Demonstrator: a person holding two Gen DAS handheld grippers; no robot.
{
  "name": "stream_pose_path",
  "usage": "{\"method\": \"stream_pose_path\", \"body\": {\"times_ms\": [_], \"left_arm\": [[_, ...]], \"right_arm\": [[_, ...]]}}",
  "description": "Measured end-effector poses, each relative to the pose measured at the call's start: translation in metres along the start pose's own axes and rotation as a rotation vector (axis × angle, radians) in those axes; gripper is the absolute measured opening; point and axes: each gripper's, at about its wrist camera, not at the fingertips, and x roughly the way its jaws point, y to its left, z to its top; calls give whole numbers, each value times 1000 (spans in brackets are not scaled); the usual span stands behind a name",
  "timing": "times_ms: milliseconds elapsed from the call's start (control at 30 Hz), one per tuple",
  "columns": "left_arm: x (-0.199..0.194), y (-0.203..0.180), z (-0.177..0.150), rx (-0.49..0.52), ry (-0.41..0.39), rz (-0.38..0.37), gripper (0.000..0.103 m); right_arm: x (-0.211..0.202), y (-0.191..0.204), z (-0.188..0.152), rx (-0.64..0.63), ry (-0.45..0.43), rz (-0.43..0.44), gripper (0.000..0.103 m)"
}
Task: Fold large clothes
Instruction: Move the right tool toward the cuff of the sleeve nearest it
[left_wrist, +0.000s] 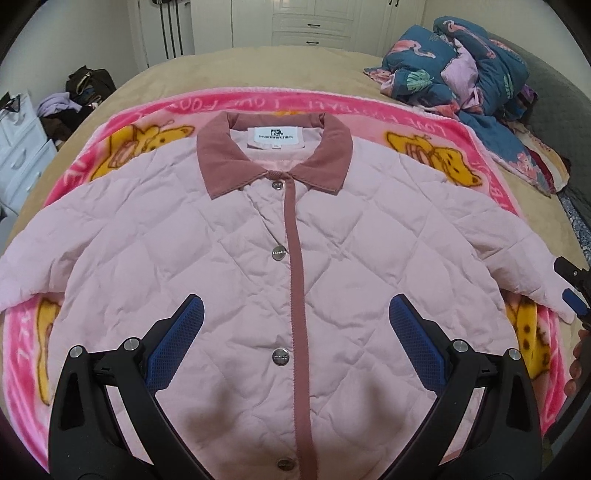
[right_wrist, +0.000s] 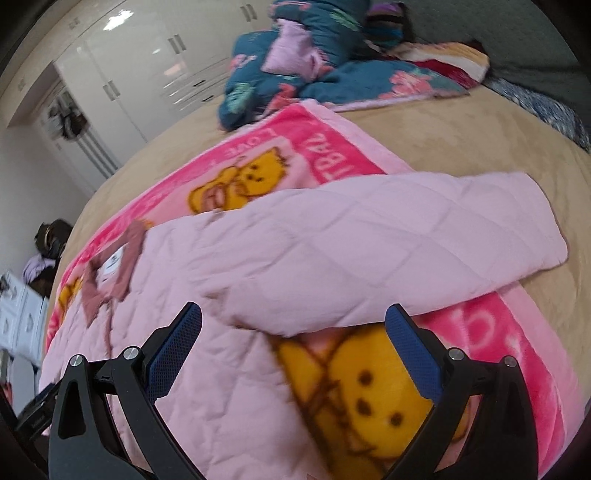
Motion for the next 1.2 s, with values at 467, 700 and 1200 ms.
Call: {"method": "stream_pose_path", "body": {"times_ms": [467, 700, 1200], "left_arm": [[8, -37, -8, 32, 46, 25, 94], [-3, -47, -3, 30, 38, 57, 94], [-11, 7, 16, -31, 13, 91, 94]], "right_arm": [[18, -107, 5, 230, 16, -76, 99], [23, -164, 12, 368, 20, -107, 99], [48, -242, 23, 640, -84, -130, 87]]}}
